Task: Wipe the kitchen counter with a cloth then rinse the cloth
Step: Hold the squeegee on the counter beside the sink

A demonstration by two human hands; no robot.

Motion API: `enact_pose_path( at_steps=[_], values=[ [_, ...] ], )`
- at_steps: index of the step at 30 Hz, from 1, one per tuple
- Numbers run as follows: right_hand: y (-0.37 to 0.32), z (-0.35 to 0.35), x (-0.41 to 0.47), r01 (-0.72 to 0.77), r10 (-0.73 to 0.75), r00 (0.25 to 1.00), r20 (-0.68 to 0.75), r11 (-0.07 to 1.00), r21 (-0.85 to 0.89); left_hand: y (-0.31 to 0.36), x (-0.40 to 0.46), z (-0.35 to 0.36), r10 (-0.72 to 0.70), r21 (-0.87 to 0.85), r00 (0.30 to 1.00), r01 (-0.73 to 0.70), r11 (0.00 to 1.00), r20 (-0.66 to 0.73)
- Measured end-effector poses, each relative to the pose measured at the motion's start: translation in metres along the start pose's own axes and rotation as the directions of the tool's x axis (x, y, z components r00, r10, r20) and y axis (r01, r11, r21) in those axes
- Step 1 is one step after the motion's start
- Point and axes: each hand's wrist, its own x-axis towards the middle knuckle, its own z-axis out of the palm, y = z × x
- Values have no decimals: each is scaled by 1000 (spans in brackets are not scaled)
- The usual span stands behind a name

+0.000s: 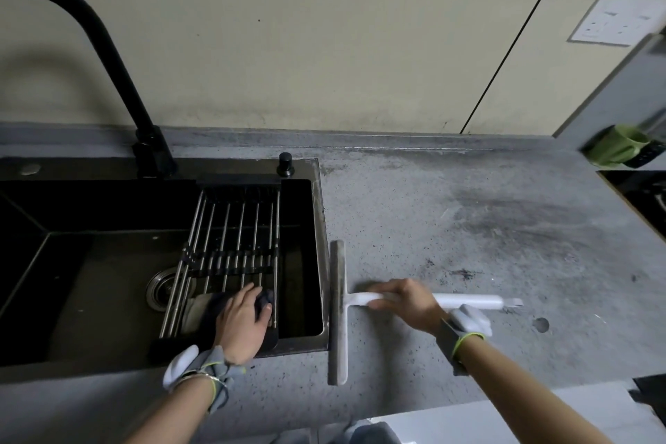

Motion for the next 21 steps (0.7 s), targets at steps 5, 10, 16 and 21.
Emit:
enact_pose_path(
  at_steps=[5,10,16,21],
  values=[
    [15,-26,-8,-44,49,996,-69,997,69,4,8,-3,20,-22,1000,-20,1000,-6],
    [46,-64,-30,-99,107,981,-164,994,54,11,23,-6,31,-36,999,-31,999,-9],
    [64,-73,-27,-166,163,975,-153,986,-5,17,39,-4,59,-31,998,-59,998,-4],
    [45,-63,-10,-128,122,988,-98,990,-56,21,50,-3,61,-12,998,-61,998,7]
  ],
)
